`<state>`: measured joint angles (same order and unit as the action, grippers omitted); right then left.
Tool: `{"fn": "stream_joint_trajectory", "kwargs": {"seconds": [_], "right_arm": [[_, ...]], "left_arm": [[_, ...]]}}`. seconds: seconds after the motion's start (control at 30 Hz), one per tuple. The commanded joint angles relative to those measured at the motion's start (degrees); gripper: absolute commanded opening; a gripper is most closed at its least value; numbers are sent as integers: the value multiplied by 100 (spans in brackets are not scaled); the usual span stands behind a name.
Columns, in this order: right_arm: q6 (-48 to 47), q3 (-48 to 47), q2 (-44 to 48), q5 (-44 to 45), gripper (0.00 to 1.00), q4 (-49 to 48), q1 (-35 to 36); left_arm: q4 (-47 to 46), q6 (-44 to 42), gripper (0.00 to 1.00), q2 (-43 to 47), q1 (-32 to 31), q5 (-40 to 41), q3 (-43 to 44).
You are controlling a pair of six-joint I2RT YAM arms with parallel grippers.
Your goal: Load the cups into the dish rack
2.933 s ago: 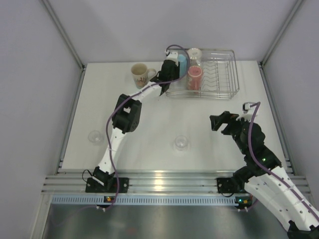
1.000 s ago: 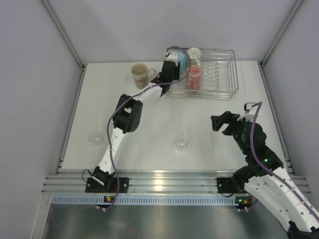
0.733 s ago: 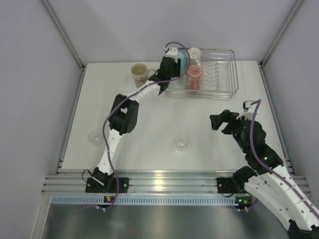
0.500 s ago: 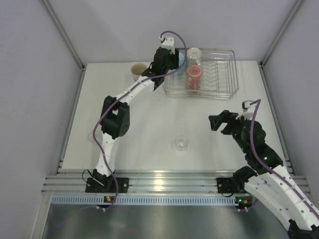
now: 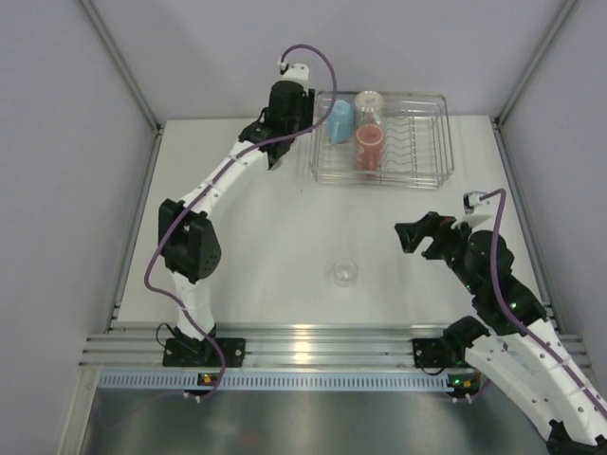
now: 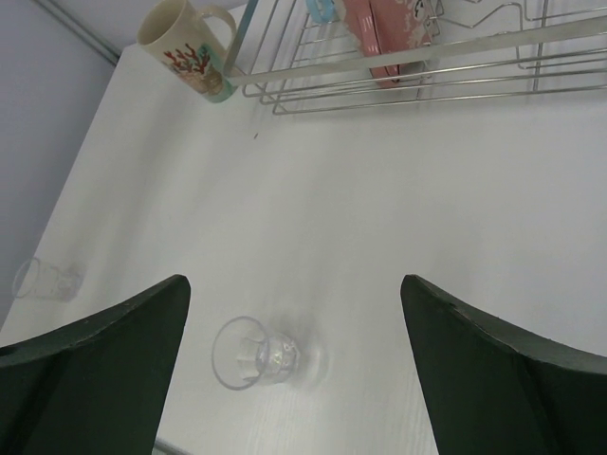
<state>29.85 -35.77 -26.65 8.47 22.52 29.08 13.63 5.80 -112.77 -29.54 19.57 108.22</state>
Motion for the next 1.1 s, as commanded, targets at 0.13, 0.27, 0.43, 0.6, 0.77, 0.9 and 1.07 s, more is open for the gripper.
{"fn": "stream_joint_trajectory", "kwargs": {"seconds": [0.13,0.27,0.43,0.6,0.77,0.9,1.07], "right_arm": [[127,-176,222,-232,94,156,-52],[136,-194,284,-249,94,182,-43],[100,-194,284,-223,94,200,-43],[74,-167,170,-267,94,182,-43],[48,-202,134,-276,94,165,-52],[30,-264,117,-284,94,165,-52],[-5,-317,73,-267,94,191,-52]], "left_arm": [[1098,693,59,519,615,574,-257],[1116,1544,63,730,1019,260,-574],[1107,1627,63,713,1380,-50,-724],[1133,1459,63,502,1407,-121,-715],[1213,2179,63,379,1635,-409,-768],[1212,2276,62,19,1750,-717,-444],[1221,2425,61,-377,1776,-911,-258]]}}
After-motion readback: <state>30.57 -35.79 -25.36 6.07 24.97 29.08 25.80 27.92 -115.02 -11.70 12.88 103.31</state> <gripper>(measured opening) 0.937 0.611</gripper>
